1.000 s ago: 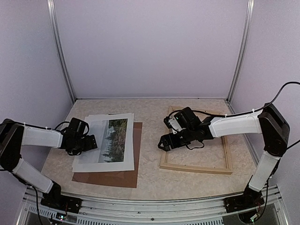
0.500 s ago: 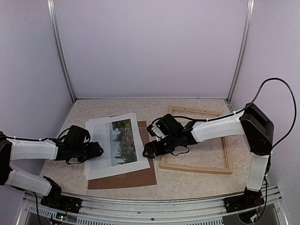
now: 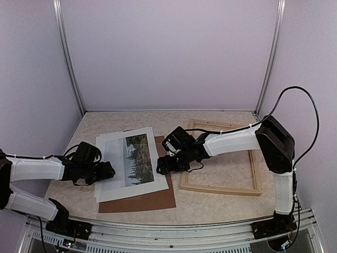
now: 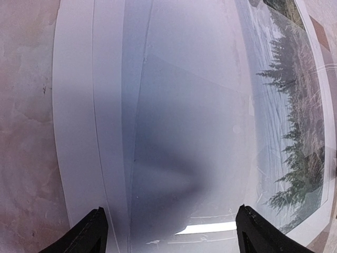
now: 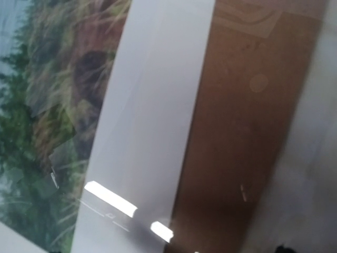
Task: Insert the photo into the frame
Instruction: Move the glass panel to the mat board, then pick up the glass panel from the mat board.
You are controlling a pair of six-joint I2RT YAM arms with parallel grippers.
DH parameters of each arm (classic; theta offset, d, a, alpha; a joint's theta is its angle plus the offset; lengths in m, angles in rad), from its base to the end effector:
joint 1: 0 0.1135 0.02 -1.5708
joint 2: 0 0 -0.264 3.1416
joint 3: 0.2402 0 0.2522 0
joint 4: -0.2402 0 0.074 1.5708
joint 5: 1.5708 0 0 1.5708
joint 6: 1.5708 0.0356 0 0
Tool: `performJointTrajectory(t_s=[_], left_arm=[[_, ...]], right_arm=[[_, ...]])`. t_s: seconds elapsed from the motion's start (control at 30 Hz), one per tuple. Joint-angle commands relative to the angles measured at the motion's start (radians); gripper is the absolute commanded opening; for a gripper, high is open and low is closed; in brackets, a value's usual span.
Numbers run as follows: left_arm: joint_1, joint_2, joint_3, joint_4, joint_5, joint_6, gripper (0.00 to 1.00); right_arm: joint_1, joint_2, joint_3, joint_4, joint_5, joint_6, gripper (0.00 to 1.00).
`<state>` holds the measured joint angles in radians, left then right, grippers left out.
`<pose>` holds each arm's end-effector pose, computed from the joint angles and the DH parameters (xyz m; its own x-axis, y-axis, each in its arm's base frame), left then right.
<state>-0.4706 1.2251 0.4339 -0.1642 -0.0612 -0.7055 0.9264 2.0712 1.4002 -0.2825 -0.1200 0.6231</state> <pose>0.1870 -0.0927 0.1404 -0.8271 -0.3054 -0.4719 -0.1513 0.9295 -0.3363 0.2604 0.3536 0.1506 -0.8853 -0.2137 -0.4131 -0.3925 0.8198 0.4171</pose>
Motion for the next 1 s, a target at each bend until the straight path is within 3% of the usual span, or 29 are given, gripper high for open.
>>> performJointTrajectory(t_s=[0.0, 0.3, 0.97], left_arm=[[-0.019, 0.031, 0.007, -0.008, 0.010, 0.014, 0.81], [-0.034, 0.011, -0.014, 0.018, 0.056, 0.005, 0.69], [0.019, -0.035, -0.056, 0.153, 0.272, -0.009, 0.68]], right_arm=[[0.005, 0.054, 0.037, -0.092, 0.027, 0.010, 0.87], [0.005, 0.075, 0.051, -0.057, -0.020, 0.036, 0.82], [0.005, 0.042, -0.075, 0.073, -0.037, 0.111, 0.79]])
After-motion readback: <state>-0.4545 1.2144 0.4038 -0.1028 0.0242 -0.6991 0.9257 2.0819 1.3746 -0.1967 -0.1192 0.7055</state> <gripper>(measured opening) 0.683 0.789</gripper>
